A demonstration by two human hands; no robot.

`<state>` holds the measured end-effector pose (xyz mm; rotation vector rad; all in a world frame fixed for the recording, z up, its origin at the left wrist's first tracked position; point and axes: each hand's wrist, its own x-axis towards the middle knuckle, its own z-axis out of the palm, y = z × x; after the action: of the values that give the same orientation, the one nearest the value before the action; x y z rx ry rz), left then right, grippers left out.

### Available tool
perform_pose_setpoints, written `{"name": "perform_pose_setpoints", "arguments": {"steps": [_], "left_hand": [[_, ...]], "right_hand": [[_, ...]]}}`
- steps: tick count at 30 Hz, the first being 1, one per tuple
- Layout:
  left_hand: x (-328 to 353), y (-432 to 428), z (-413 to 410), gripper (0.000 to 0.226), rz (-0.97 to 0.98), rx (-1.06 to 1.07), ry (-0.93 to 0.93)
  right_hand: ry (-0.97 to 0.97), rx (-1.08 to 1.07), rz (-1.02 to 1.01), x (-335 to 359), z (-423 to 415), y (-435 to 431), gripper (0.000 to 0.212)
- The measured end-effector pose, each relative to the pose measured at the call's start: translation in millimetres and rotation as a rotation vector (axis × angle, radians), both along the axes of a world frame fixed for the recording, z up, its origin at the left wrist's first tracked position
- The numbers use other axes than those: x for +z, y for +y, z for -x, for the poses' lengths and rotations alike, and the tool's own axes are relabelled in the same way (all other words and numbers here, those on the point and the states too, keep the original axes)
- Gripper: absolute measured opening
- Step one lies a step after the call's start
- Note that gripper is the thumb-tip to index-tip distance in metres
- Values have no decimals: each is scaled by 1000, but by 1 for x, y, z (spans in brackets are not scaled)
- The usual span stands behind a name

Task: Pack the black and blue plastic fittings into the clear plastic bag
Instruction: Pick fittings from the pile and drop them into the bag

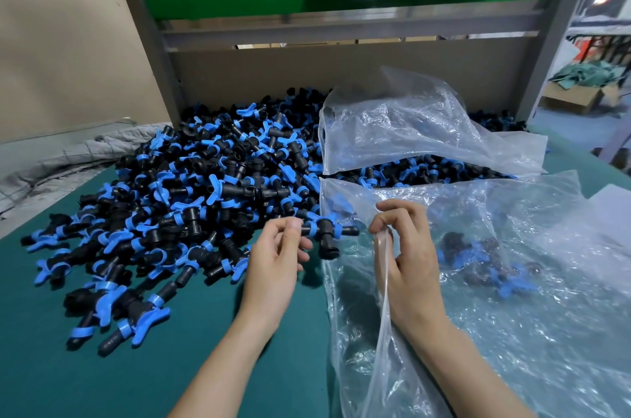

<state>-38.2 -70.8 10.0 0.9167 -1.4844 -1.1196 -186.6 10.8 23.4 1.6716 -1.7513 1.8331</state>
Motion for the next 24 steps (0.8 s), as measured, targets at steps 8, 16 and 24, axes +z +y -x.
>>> {"name": "perform_pose_setpoints", "arguments": {"steps": [8,16,24], "left_hand": [[9,32,48,19,167,-372,-354],[10,42,57,19,334,-438,-662],[-7,1,2,20,411,-45,-730]], "right_hand": [[64,-1,15,2,-3,3,13],[115,1,21,2,-4,3,16],[74,14,-18,-3,-1,1,16]]}}
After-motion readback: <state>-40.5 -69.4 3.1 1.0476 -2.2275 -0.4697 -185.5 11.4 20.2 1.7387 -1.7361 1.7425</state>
